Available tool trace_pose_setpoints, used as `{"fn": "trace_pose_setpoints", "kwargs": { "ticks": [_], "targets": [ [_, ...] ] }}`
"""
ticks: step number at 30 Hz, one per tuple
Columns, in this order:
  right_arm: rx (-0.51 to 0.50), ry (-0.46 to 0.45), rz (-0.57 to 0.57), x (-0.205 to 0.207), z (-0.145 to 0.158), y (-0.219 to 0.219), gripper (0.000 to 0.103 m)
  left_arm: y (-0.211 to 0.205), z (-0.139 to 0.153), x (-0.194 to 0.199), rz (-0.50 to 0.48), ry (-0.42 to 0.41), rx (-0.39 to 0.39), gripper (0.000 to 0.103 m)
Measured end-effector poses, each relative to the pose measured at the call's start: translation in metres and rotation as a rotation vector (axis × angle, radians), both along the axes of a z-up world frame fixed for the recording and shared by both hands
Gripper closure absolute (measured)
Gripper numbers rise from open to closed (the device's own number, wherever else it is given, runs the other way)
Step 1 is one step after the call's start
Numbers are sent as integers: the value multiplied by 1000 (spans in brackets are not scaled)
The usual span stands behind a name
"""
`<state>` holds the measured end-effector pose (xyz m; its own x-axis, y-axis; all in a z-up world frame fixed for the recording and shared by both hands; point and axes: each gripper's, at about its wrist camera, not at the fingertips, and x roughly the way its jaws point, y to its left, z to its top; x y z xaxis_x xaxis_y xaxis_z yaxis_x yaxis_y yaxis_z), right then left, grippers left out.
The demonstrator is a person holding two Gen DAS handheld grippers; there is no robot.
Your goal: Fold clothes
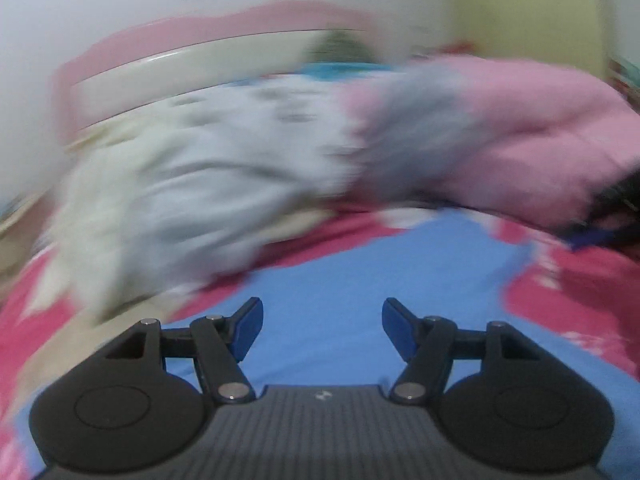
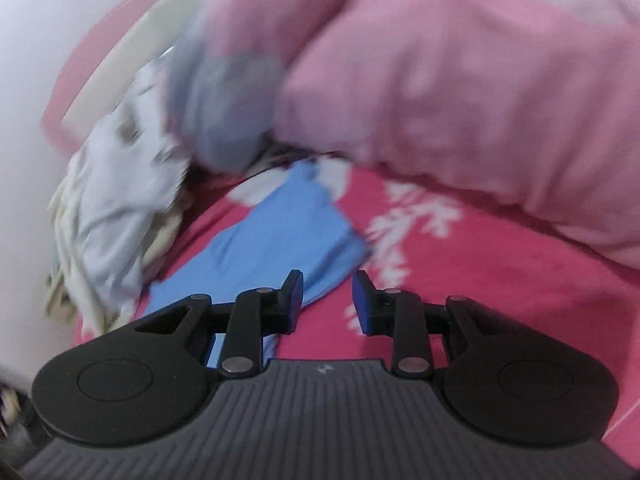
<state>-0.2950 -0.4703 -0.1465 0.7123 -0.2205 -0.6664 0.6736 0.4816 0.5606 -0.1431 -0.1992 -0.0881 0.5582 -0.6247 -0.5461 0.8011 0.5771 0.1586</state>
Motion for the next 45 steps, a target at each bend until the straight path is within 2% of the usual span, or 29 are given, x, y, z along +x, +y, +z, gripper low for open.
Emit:
{"fn": "trace_pose_setpoints", "kwargs": {
  "ticks": [3, 5, 7, 12, 17, 24, 29, 32, 33, 34, 35, 37, 41, 45],
  "targets": [
    [30, 16, -29, 8, -15, -14, 76, -53, -20, -24, -166, -64, 44, 39],
    [34, 24, -37, 12, -23, -21, 76, -80, -32, -41, -272, -97, 66, 46],
    [33, 26, -37, 19, -28, -25, 76, -104, -45, -56, -367, -127, 96, 58],
    [-18, 45, -4, 28, -27, -26, 78, -141, -69, -72, -444, -152, 133, 71],
    [-105, 62, 74, 41, -18, -26, 80, -164, -80, -62, -407, -95, 136, 78],
    [-162, 91, 228, 89, -12, -40, 78, -173, -83, -54, -359, -25, 115, 96],
    [-193, 167, 321, 137, -26, -62, 78, -173, -85, -49, -333, 4, 91, 100],
    [-172, 189, 358, 161, -42, -69, 78, -172, -86, -50, -328, -2, 75, 102],
    [-173, 189, 356, 162, -43, -69, 86, -171, -85, -50, -324, -3, 64, 102],
    [-178, 189, 347, 162, -43, -69, 98, -168, -82, -49, -320, 4, 46, 102],
    [-178, 180, 339, 161, -40, -69, 101, -164, -79, -47, -316, 13, 25, 102],
    [-189, 156, 342, 159, -28, -65, 101, -155, -71, -43, -292, 42, -23, 102],
    [-277, 147, 387, 166, 11, -44, 101, -130, -53, -28, -227, 130, -149, 102],
    [-342, 146, 478, 186, 48, -10, 101, -100, -38, -12, -142, 223, -268, 102]
  ]
}}
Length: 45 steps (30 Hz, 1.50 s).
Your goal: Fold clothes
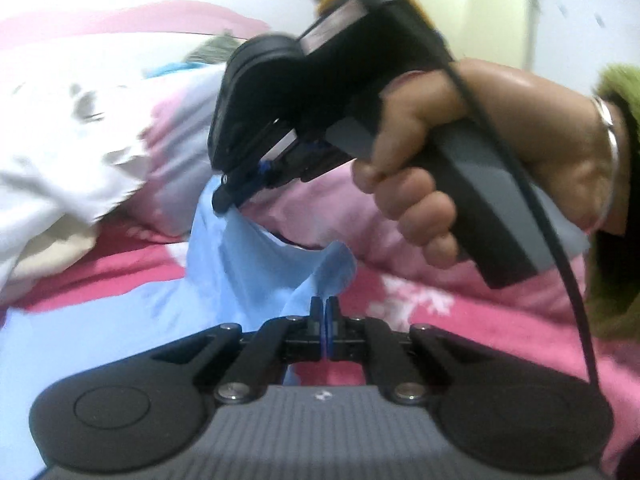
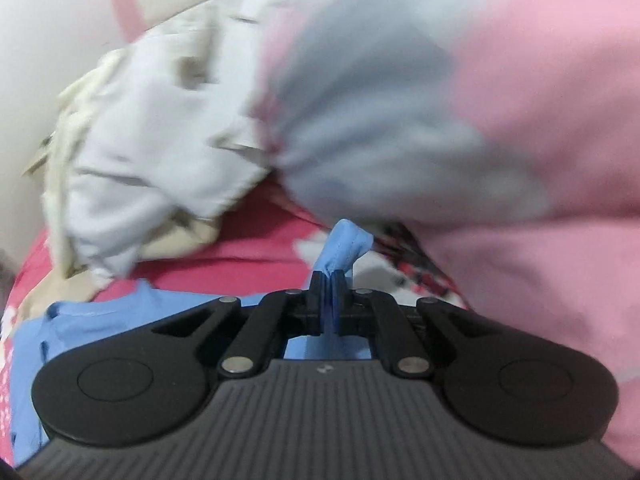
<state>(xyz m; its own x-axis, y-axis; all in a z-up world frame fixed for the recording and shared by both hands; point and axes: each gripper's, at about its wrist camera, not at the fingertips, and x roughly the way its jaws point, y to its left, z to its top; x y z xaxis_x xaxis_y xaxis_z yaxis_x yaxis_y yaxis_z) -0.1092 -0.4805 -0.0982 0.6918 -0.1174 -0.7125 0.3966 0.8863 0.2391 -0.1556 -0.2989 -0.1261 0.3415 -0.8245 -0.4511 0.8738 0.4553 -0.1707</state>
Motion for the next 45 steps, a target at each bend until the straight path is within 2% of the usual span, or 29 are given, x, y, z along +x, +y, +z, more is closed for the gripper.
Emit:
{"fn": "trace_pose_setpoints", "kwargs": {
  "ticks": [4, 6, 7, 9, 10, 12, 14, 16, 17, 19, 22, 26, 29, 30, 31, 32, 35, 37, 41, 44, 45],
  "targets": [
    [-82, 33, 127, 30, 17, 50, 101, 34, 6, 12, 82, 107, -45, 101],
    [-114, 60, 200, 44, 14, 78, 100, 46, 5, 17, 92, 151, -21, 98],
    [-120, 80, 235, 50, 9, 91, 99, 53, 2, 20, 99, 177, 3, 87],
    [-126, 118, 303, 60, -6, 113, 98, 67, -6, 23, 117, 228, 46, 73],
    [-118, 122, 330, 64, -12, 120, 96, 76, -8, 24, 130, 246, 54, 71],
    [-74, 93, 312, 60, -12, 120, 92, 98, -12, 27, 155, 285, 56, 65],
    [3, 9, 259, 39, 0, 108, 87, 122, -13, 33, 173, 331, 31, 58],
    [76, -77, 195, 11, 13, 96, 79, 140, -14, 44, 213, 371, 13, 58],
    [90, -99, 165, -3, 17, 91, 79, 147, -13, 53, 236, 390, 3, 58],
    [82, -101, 155, -29, 16, 89, 77, 156, -13, 73, 277, 424, -17, 59],
    [-9, -29, 229, -44, 0, 111, 75, 164, -14, 102, 332, 473, -53, 59],
    [-243, 59, 384, -44, -31, 160, 75, 157, -14, 129, 346, 531, -74, 60],
    [-413, 99, 452, -36, -55, 184, 77, 151, -16, 137, 354, 568, -74, 61],
    [-447, 113, 450, -34, -61, 185, 80, 149, -18, 139, 354, 580, -75, 61],
    [-461, 118, 450, -34, -64, 185, 95, 148, -19, 141, 352, 588, -75, 61],
    [-462, 116, 453, -35, -65, 184, 98, 147, -20, 143, 350, 593, -73, 61],
    [-485, 74, 527, -51, -57, 188, 99, 135, -26, 156, 344, 609, -60, 61],
    [-540, 69, 595, -61, -56, 194, 99, 123, -29, 165, 338, 622, -44, 61],
    [-668, 88, 690, -73, -64, 204, 99, 94, -33, 178, 354, 567, 20, 61],
    [-711, 72, 726, -76, -64, 205, 99, 76, -35, 176, 377, 443, 116, 65],
    [-714, 68, 740, -76, -64, 205, 98, 75, -37, 175, 385, 416, 136, 69]
  ]
}}
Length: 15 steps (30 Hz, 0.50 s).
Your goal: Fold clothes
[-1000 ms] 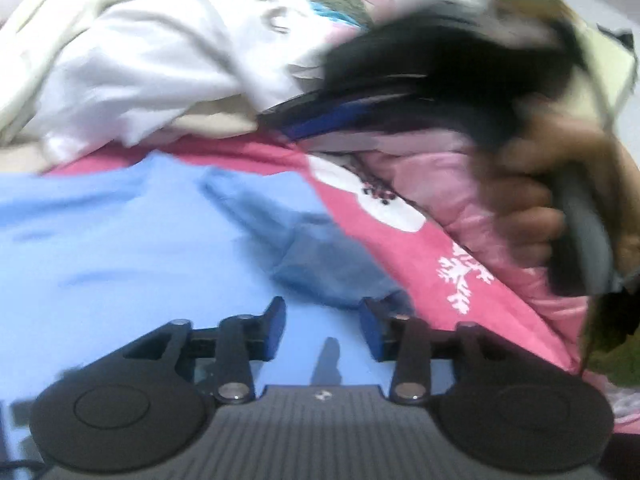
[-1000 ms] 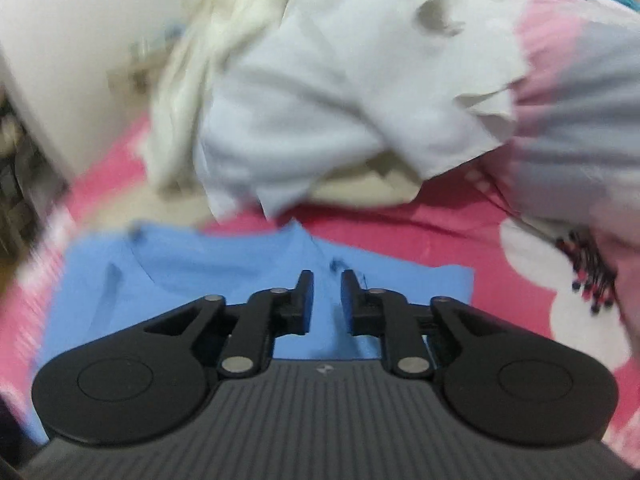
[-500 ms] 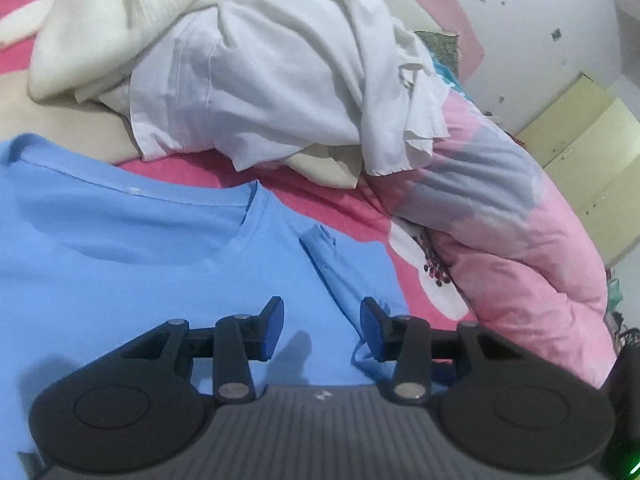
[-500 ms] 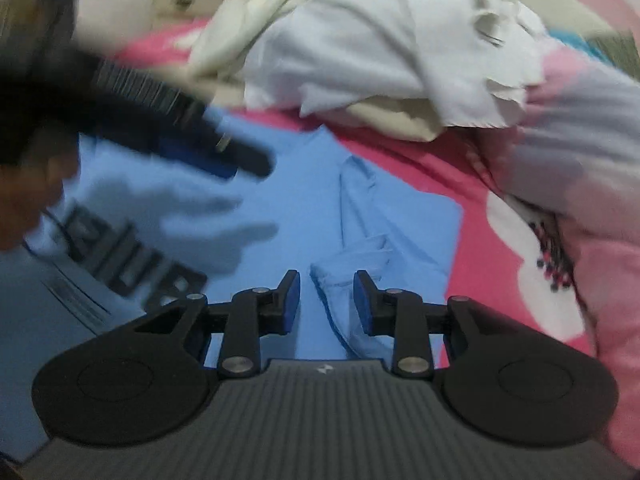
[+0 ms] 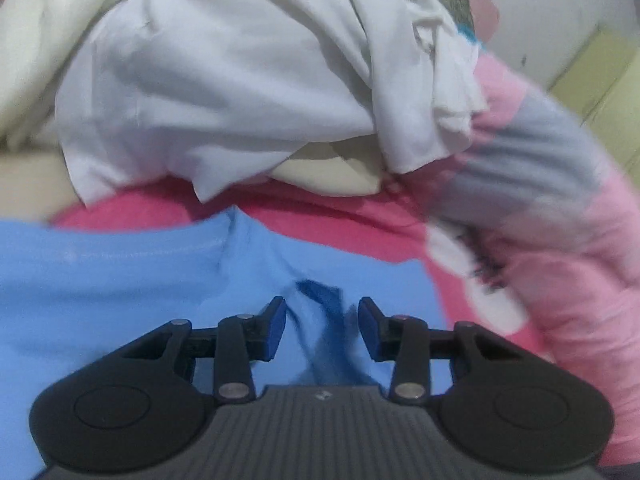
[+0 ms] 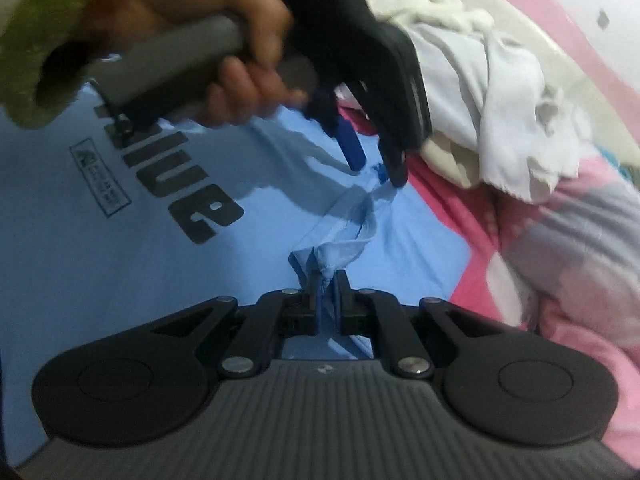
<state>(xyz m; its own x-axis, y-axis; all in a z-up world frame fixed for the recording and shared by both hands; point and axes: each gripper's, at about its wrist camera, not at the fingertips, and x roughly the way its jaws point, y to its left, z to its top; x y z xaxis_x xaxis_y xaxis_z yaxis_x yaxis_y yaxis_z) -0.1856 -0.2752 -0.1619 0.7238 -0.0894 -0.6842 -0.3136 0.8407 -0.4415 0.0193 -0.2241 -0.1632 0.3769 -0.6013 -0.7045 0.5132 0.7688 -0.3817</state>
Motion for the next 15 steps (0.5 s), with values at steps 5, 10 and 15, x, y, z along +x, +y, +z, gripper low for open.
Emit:
{"fn": "trace_pose_setpoints", "kwargs": {
  "ticks": [5, 10, 15],
  "targets": [
    [86, 70, 12, -7, -1, -4, 97, 4, -7, -5, 3, -55, 27, 75],
    [269, 71, -95, -19, 22, -30, 96, 17, -4, -3, 17, -41, 2, 75],
    [393, -23, -370, -23, 42, -73, 96, 25, 20, -7, 65, -151, 36, 74]
  ]
}}
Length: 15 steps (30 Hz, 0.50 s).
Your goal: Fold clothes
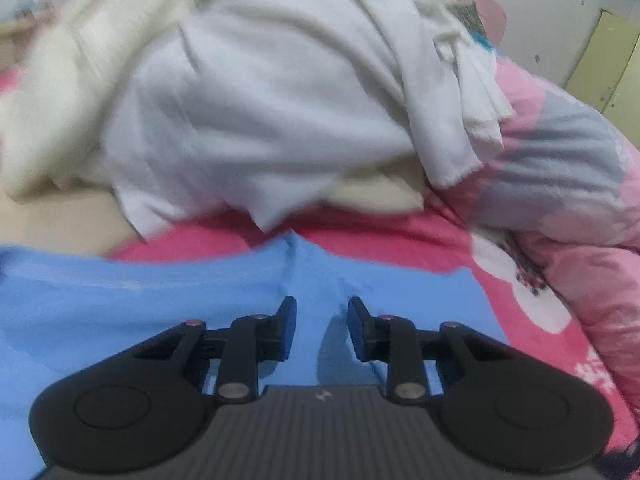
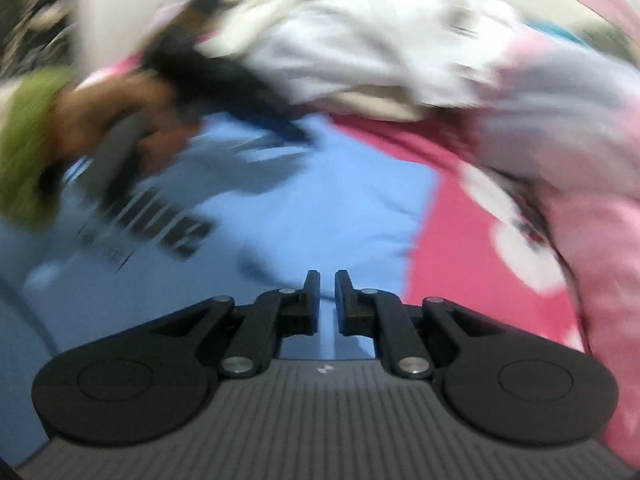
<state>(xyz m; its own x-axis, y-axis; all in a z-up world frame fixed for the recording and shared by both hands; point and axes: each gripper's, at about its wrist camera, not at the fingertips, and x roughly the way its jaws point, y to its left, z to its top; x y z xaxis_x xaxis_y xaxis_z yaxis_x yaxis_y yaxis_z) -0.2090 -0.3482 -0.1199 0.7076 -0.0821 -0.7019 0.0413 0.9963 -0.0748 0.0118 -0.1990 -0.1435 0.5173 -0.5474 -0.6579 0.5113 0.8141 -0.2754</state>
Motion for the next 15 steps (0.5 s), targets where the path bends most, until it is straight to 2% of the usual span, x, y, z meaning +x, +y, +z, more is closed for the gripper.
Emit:
{"fn": "trace_pose_setpoints", "kwargs": {
  "ticks": [2, 5, 7, 12, 14, 15],
  "targets": [
    [-16, 6, -48, -2, -5, -11, 96, -3, 11, -4, -22, -58, 4, 68],
    [-39, 40, -31, -3, -14, -11, 94, -31, 17, -3, -151, -47, 16, 64],
    [-57, 57, -21, -1, -20, -11, 88, -63, 14, -6, -252, -63, 52, 64],
    [-56, 75, -33, 2, -33, -12, 85, -127, -10, -20, -425, -117, 162, 64],
    [-26, 58, -55, 3, -34, -15, 89, -138, -21, -25, -402, -178, 203, 64],
    [-15, 48, -73, 2, -34, -16, 99, -139, -23, -25, -380, -189, 196, 64]
  ]
}}
